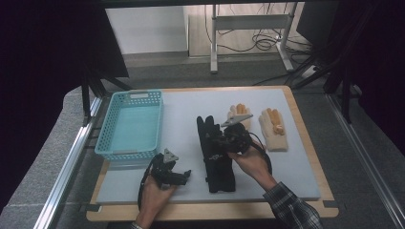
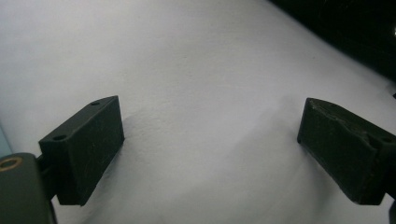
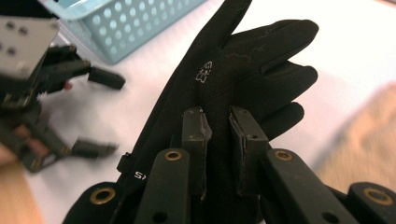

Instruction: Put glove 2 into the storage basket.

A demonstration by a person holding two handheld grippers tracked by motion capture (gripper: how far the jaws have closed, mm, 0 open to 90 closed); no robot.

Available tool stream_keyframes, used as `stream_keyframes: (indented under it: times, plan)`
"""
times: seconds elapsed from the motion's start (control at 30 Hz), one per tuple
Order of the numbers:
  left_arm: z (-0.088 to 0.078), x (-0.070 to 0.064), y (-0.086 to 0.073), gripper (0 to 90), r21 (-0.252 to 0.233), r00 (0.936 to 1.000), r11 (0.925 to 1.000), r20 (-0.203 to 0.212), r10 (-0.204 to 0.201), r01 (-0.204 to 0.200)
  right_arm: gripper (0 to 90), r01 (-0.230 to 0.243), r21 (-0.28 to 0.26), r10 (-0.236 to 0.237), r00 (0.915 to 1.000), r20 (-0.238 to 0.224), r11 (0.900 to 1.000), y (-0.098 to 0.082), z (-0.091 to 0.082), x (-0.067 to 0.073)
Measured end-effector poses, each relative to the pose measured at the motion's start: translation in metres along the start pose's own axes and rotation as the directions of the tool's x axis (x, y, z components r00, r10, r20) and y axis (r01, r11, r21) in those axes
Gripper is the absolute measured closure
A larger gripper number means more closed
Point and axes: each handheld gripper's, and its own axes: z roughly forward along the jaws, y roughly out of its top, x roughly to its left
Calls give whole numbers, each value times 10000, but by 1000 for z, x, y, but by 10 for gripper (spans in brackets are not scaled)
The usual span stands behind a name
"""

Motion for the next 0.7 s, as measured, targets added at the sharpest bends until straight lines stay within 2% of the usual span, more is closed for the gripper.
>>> stream_keyframes:
  times: [0.03,0.13,0.27,0.37,0.5,0.53,0.6,0.63,0.67,0.7]
  plan:
    - [0,0,0,74,0,10000,10000,0,0,0,761,0,0,0,10000,0,10000,0,0,0]
    - [0,0,0,73,-10,10000,10000,-5,4,-4,758,-419,-73,419,9991,81,9991,-21,-13,4]
    - [0,0,0,73,-12,10000,10000,-4,9,-9,756,-617,-104,618,9980,119,9980,-34,-15,10]
    - [0,0,0,73,-9,10000,10000,-8,40,-40,753,-918,16,918,9957,92,9958,-46,-4,12]
    - [0,0,0,74,-5,10000,10000,-8,8,-8,742,-985,-82,986,9949,225,9951,-51,8,13]
    - [0,0,0,74,7,10000,10000,-5,22,-22,729,-997,-73,999,9944,352,9950,-52,12,14]
    - [0,0,0,74,-4,10000,10000,-10,12,-12,676,-625,53,618,9939,913,9980,-57,22,16]
    - [0,0,0,74,-7,10000,10000,-9,9,-9,605,-475,278,435,9907,1289,9985,-63,29,18]
    - [0,0,0,73,-8,10000,10000,-9,9,-9,565,-414,286,371,9898,1376,9987,-65,29,19]
    - [0,0,0,73,-6,10000,10000,-11,9,-9,565,-414,286,371,9898,1376,9987,-65,29,19]
